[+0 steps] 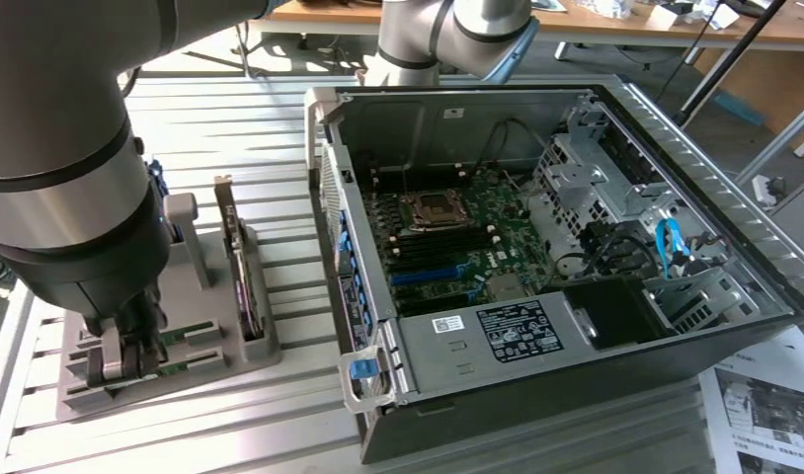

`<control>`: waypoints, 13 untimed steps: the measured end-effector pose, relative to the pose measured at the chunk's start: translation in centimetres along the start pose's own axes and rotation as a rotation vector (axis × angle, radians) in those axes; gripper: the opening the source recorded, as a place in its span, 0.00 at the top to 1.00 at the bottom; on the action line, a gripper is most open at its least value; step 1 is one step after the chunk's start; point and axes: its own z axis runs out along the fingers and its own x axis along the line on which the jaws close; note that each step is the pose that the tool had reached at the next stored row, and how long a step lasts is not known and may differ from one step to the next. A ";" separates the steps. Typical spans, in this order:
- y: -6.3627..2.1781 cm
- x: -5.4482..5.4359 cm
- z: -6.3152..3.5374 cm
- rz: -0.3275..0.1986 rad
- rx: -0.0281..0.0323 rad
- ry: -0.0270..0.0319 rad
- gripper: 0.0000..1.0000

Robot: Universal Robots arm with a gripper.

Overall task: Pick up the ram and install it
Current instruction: 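Pick up the ram and move it above insertion slot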

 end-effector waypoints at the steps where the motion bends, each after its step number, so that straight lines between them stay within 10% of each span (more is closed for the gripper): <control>1: 0.00 0.0 0.18 0.000 0.0000 -0.0004 0.64; 13: -0.03 0.1 1.89 0.000 0.0002 -0.0042 0.64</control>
